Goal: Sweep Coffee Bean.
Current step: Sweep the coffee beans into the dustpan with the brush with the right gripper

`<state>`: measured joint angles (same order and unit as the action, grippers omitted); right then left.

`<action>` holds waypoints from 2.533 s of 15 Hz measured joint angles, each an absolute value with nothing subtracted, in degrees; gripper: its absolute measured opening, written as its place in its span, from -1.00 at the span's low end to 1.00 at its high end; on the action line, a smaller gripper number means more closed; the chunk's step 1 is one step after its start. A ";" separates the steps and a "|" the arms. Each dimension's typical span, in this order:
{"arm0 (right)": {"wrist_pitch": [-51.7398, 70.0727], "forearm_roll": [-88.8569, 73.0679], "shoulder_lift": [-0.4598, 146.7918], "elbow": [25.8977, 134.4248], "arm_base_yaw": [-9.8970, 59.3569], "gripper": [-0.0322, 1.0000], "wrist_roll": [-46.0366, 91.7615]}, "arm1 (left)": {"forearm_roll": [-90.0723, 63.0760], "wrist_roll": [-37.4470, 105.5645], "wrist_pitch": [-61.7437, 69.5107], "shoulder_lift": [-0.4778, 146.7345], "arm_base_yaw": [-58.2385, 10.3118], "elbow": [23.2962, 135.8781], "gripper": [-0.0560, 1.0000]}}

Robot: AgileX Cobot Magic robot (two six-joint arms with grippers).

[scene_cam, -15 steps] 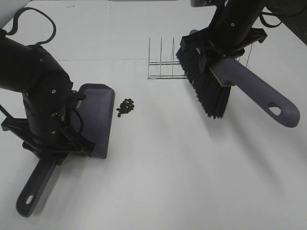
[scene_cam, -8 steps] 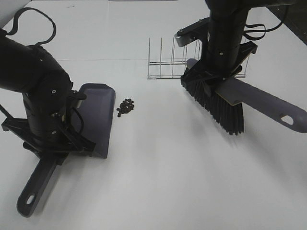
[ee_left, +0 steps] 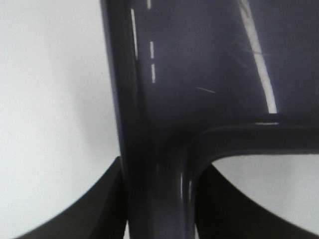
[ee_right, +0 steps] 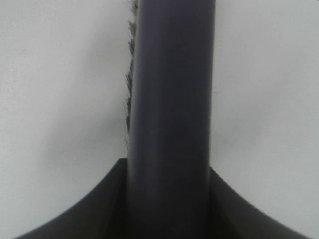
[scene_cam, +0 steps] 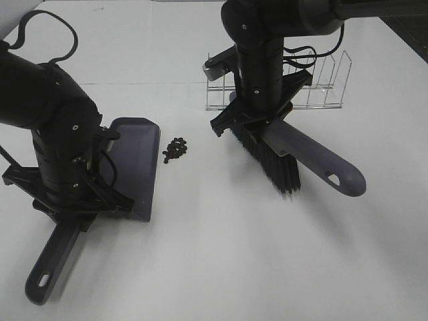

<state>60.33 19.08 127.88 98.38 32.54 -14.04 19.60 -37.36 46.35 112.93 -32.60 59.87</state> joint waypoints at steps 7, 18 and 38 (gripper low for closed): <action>64.97 18.22 136.19 109.66 39.71 -0.36 -12.55 | 17.07 -38.85 46.64 113.16 -32.60 59.87 -0.21; 71.10 15.13 141.58 127.88 50.02 -0.36 -4.24 | 15.64 -37.53 48.53 114.88 -32.26 60.16 -0.21; 70.24 12.32 144.27 125.94 49.50 -0.36 1.43 | 15.53 -36.04 48.59 114.88 -32.26 60.16 -0.21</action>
